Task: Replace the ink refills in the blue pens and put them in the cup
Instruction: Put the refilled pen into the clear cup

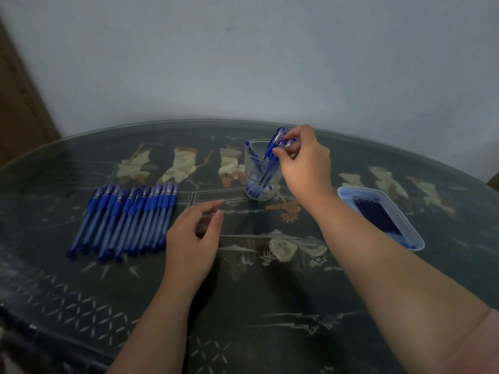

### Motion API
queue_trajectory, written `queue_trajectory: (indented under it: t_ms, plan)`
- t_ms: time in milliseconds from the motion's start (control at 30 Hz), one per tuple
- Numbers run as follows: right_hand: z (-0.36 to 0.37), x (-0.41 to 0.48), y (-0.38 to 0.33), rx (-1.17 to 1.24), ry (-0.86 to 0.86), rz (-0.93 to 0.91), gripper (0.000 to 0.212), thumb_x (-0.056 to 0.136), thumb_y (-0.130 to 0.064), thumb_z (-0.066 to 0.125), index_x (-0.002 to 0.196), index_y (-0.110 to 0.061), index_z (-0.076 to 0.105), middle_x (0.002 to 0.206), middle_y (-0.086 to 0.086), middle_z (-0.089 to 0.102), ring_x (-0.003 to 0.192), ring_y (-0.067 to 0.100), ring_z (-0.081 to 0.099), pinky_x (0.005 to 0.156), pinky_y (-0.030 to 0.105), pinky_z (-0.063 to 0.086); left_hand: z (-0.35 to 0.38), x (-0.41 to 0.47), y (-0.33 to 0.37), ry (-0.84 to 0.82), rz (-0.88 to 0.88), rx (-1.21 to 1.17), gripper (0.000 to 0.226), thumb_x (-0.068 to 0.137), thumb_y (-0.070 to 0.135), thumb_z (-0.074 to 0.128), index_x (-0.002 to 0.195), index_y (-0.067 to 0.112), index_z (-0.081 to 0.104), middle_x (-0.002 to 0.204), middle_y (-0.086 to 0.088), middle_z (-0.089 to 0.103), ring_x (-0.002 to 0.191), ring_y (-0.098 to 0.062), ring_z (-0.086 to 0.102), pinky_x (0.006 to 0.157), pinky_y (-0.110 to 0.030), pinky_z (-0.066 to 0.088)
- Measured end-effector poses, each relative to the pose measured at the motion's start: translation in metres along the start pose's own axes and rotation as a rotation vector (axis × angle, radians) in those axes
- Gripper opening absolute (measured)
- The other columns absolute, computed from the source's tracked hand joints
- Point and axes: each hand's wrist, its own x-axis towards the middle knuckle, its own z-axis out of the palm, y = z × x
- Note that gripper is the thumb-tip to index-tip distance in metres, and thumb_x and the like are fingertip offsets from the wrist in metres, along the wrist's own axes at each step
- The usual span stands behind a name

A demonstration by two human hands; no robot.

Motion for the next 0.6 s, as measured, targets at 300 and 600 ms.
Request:
queue_trajectory:
  t_ms: [300,600]
  plan:
    - [-0.005,-0.005,-0.001,0.027,0.001,0.031,0.026,0.090,-0.019,0.070,0.110,-0.015,0.055,0.082,-0.001,0.068,0.079,0.018,0.066,0.077,0.041,0.055,-0.001,0.000,-0.001,0.008,-0.003,-0.025,0.022,0.093,0.021,0.061,0.111,0.032,0.068,0.109,0.013,0.063,0.094,0.008,0.058,0.075,-0.002,0.043]
    - [-0.019,-0.043,-0.020,0.100,0.159,-0.008,0.023,0.092,-0.026,0.066,0.107,-0.028,0.049,0.095,-0.004,0.058,0.075,0.006,0.057,0.068,0.021,0.047,-0.030,0.000,0.013,0.161,0.112,-0.008,0.022,0.095,0.020,0.059,0.113,0.027,0.068,0.107,0.014,0.064,0.097,0.002,0.060,0.081,-0.009,0.046]
